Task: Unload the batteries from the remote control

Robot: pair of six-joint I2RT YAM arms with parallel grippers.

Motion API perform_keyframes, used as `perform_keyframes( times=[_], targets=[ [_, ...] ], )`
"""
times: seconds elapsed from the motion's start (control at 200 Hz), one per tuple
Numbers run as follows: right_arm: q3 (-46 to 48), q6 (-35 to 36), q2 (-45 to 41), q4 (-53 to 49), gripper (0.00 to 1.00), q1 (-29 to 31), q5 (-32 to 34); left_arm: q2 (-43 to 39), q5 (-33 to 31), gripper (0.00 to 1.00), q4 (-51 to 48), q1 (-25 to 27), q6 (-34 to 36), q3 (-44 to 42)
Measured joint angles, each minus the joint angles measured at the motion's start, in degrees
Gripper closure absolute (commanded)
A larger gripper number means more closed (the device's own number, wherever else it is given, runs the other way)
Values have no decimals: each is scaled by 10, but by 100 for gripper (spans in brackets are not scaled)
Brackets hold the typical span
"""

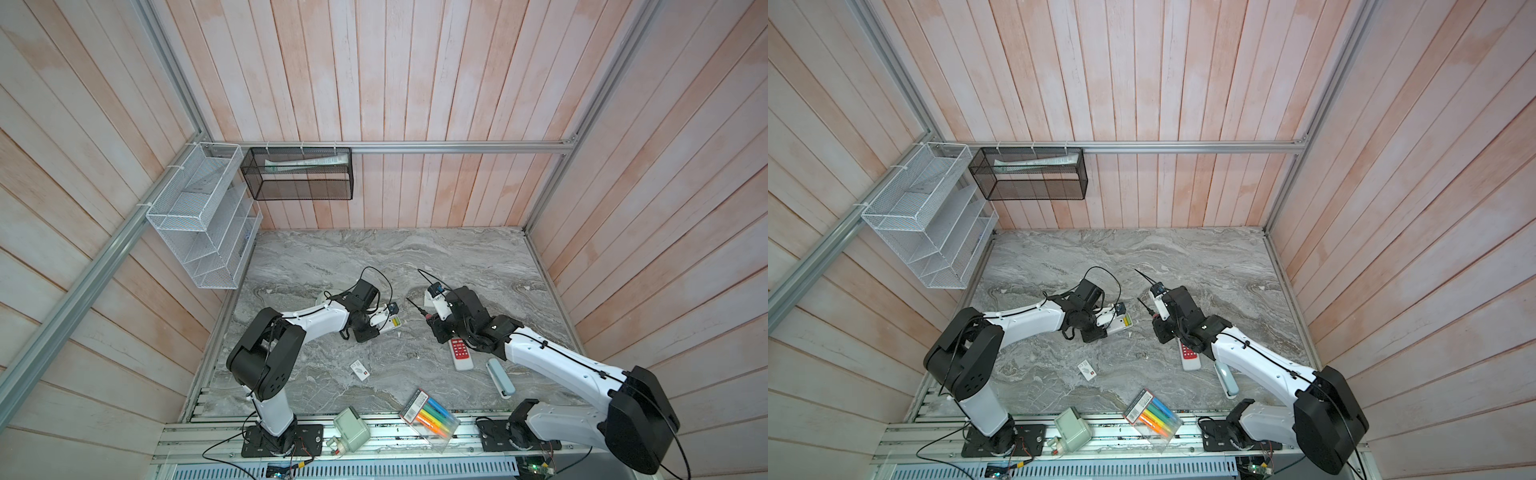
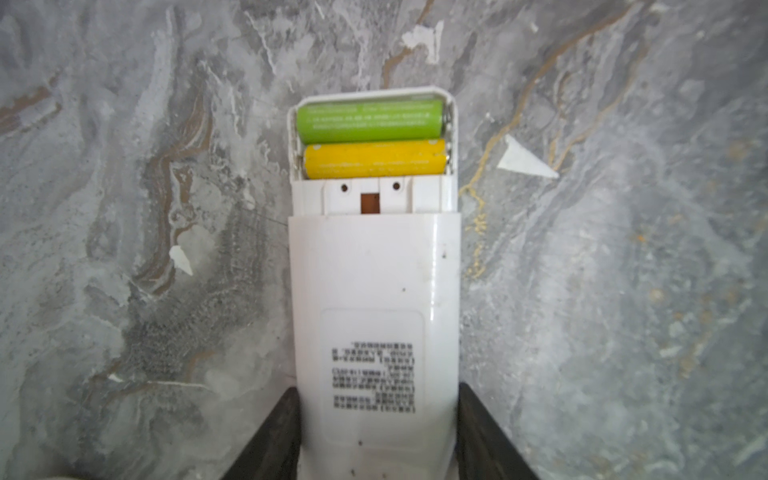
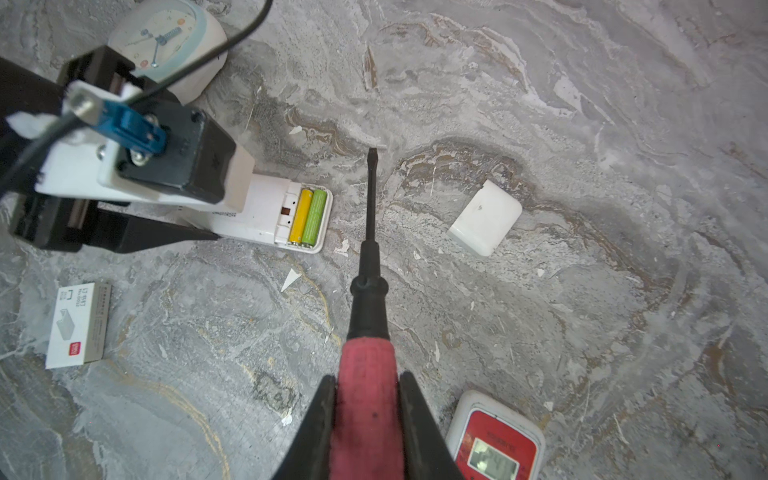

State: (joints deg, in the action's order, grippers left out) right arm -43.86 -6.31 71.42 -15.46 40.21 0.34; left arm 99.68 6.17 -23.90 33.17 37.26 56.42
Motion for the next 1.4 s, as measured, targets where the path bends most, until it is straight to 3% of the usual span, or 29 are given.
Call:
perform_keyframes(
  times=[0.505,1.4],
  targets=[
    [0,1,22,2,100,103,24,-47,4,49,16,-22,7,-58],
    [12,-71,54,7,100,130,8,-49,9,49,24,-24,7,-63]
  ],
)
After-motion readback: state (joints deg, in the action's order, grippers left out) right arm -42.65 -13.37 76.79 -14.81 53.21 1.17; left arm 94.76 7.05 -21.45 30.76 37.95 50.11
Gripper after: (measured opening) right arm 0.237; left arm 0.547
